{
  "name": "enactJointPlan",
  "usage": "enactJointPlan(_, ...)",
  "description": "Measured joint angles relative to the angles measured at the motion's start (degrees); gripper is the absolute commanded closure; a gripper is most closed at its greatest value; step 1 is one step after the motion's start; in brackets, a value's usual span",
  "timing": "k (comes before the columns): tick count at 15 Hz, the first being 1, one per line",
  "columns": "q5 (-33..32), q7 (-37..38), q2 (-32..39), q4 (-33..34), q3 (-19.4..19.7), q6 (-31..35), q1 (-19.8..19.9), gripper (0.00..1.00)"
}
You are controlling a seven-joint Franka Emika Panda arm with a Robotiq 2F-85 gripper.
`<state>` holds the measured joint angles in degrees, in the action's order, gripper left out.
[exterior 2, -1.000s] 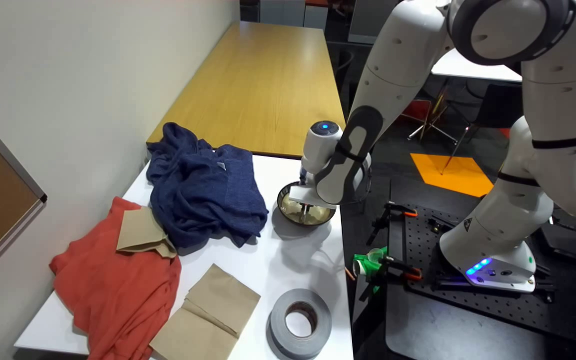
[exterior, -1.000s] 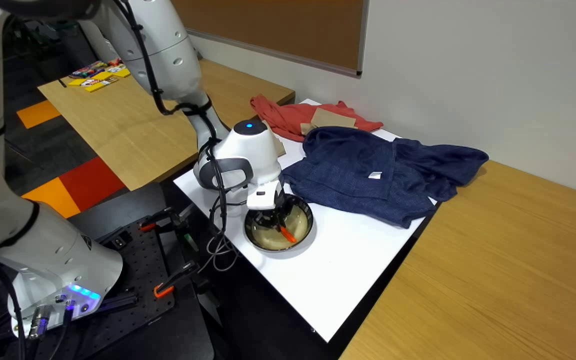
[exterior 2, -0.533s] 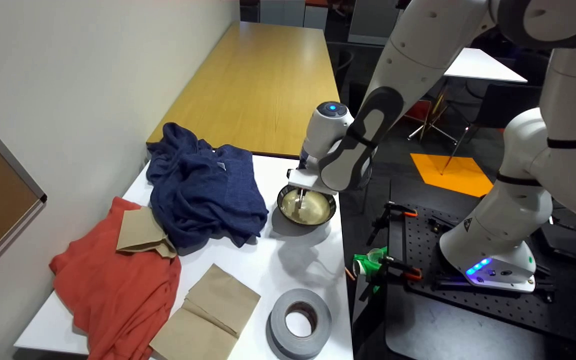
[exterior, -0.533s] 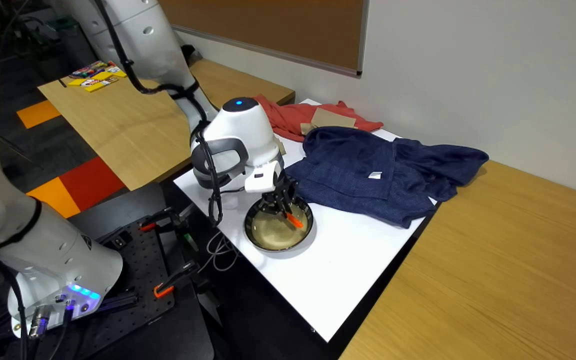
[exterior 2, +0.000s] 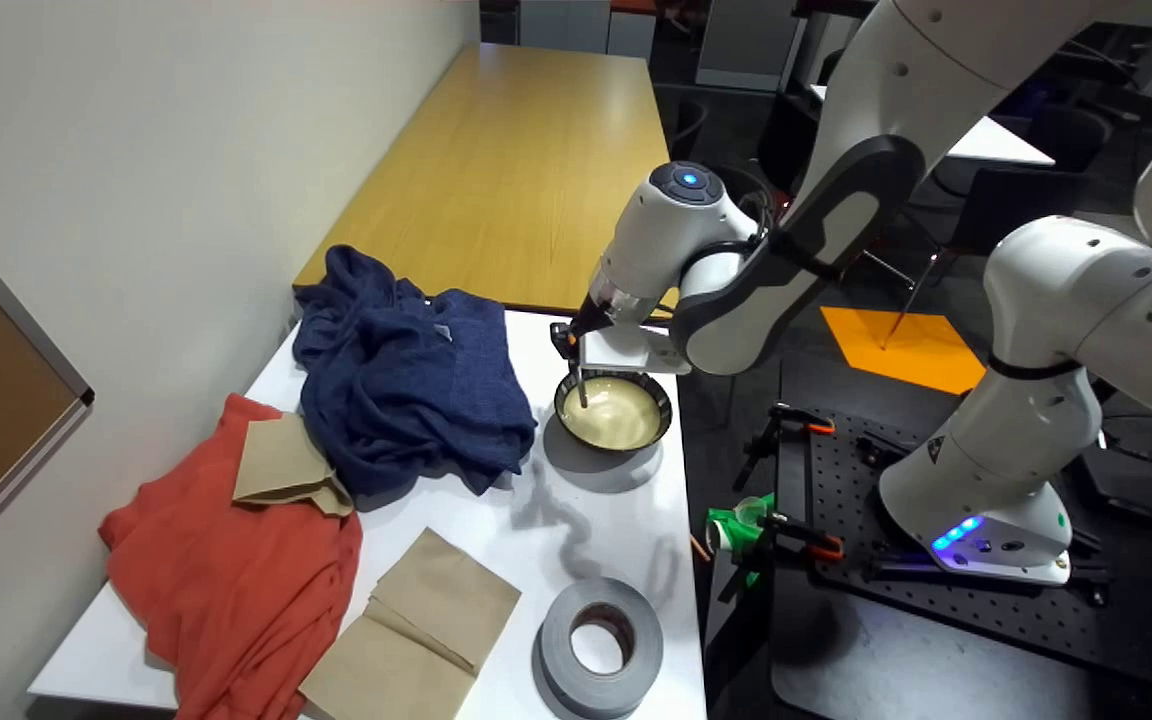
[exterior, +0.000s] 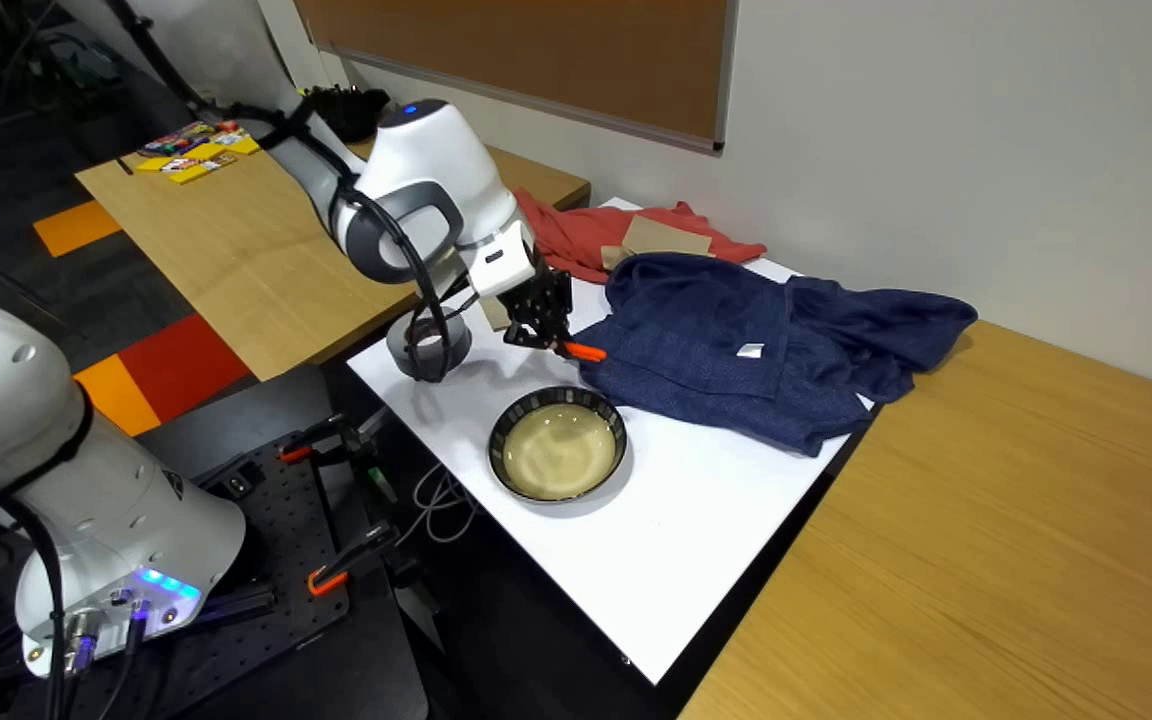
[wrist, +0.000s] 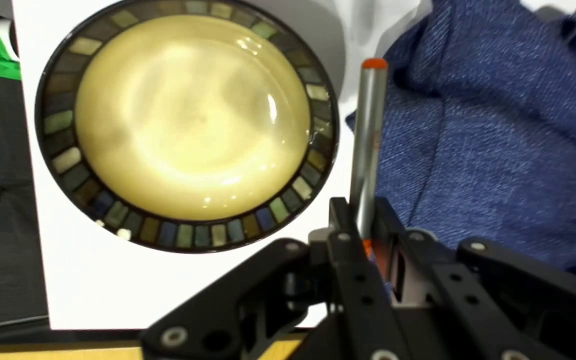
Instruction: Pick the marker from the plate and put it on the table
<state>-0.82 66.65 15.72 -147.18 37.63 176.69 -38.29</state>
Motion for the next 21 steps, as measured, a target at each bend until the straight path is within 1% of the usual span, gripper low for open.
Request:
enactJointPlan(2, -3.43, -0.29, -1.21, -0.03, 0.17, -0.04, -3.10, 0.96)
enactJointPlan(4, -5.93, -1.76, -2.19, -0.08, -0.84, -0.08, -5.01, 0.96)
enactJointPlan(6, -7.01, -4.72, -3.18, -0.34, -3.46, -0.15, -5.10, 0.96)
enactJointPlan(8, -7.03, -8.94, -4.18, -1.03, -7.13, -0.36, -4.18, 0.96)
enactJointPlan(12, -5.76, -18.42, -5.22, -2.86, -16.19, -0.45, 0.76, 0.96)
enactJointPlan(15, -3.57, -24.88, -4.61, -3.71, -21.90, -0.44, 5.41, 0.96)
enactJointPlan(17, -1.39, -29.04, -3.42, -3.79, -25.75, -0.43, 9.28, 0.96)
enactJointPlan(19, 0.67, -32.96, -1.72, -3.62, -30.14, -0.40, 14.17, 0.96)
enactJointPlan(21, 2.76, -36.70, 0.43, -2.92, -33.51, -0.38, 18.35, 0.96)
